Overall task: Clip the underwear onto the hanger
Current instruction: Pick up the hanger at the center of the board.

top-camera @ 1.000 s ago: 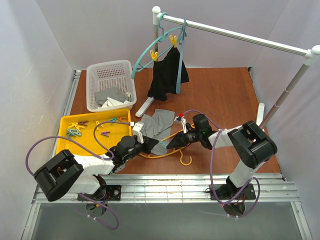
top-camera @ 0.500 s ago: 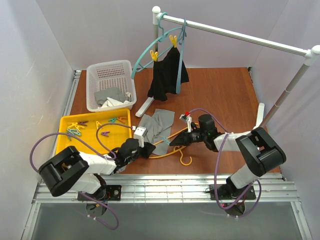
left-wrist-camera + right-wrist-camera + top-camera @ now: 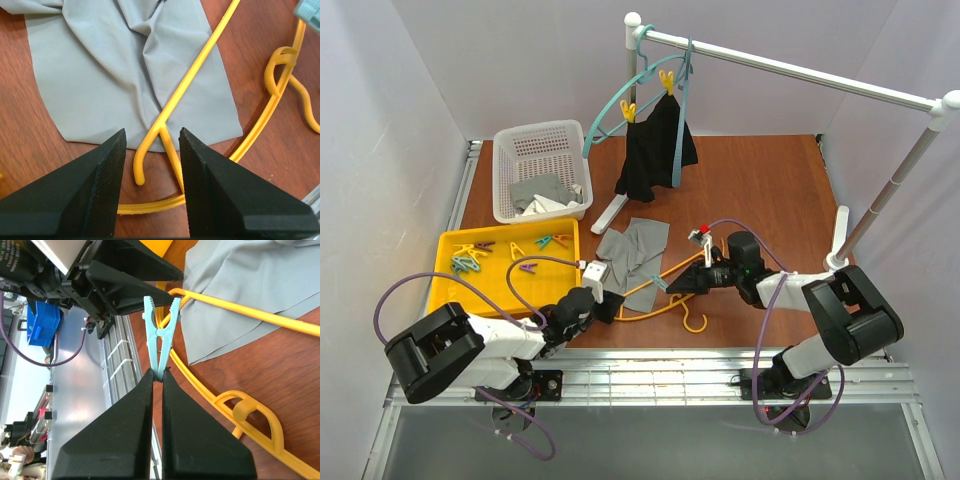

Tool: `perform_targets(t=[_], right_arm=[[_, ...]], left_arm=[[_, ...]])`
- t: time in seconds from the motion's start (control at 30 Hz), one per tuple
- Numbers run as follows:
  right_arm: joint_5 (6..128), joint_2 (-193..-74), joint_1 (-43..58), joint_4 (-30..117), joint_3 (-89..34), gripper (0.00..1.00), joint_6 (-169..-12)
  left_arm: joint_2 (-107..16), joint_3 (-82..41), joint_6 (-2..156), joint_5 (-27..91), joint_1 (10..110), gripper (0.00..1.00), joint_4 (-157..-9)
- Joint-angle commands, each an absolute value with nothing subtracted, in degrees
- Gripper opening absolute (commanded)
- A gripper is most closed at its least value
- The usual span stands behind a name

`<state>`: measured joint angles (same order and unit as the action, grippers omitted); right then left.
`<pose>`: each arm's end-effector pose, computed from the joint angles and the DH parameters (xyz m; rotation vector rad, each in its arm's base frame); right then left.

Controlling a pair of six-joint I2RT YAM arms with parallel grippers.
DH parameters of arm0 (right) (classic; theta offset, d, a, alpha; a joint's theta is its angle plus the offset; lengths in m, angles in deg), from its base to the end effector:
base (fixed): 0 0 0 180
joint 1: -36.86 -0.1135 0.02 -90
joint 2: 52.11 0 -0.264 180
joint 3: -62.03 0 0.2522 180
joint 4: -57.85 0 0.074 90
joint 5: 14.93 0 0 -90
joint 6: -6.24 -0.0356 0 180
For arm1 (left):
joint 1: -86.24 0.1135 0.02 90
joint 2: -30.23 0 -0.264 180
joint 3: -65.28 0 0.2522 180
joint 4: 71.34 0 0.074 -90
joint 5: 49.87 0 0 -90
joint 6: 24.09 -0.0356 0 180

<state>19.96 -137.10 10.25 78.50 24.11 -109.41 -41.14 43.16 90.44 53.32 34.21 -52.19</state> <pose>0.2133 0.1395 0.1498 -0.6820 2.0502 1.5242 0.1259 -0.1482 0.1181 0.3680 2.1000 -0.5663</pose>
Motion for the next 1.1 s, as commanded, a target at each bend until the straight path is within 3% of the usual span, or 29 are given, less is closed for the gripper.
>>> perform_targets(t=[0.0, 0.3, 0.53, 0.83, 1.07], right_arm=[[17.3, -133.9, 11.1, 79.5, 24.9, 0.01, -107.8], [16.4, -132.0, 11.3, 79.6, 25.5, 0.01, -108.1], [16.9, -131.6, 11.2, 79.5, 25.7, 0.01, -108.1], [20.4, -133.8, 10.2, 79.2, 26.2, 0.01, -109.2], [25.8, -126.5, 9.8, 80.0, 32.4, 0.01, -112.6]], left_arm=[[-40.3, 43.0, 91.8, 55.9, 32.7, 0.37, -56.2], [-42.8, 40.6, 96.0, 58.4, 27.3, 0.26, -63.3], [-42.4, 40.4, 96.1, 57.3, 25.1, 0.05, -63.1], [-45.3, 38.8, 99.3, 59.2, 20.4, 0.0, -60.3], [-43.7, 39.5, 106.2, 68.9, 18.9, 0.0, -56.7]])
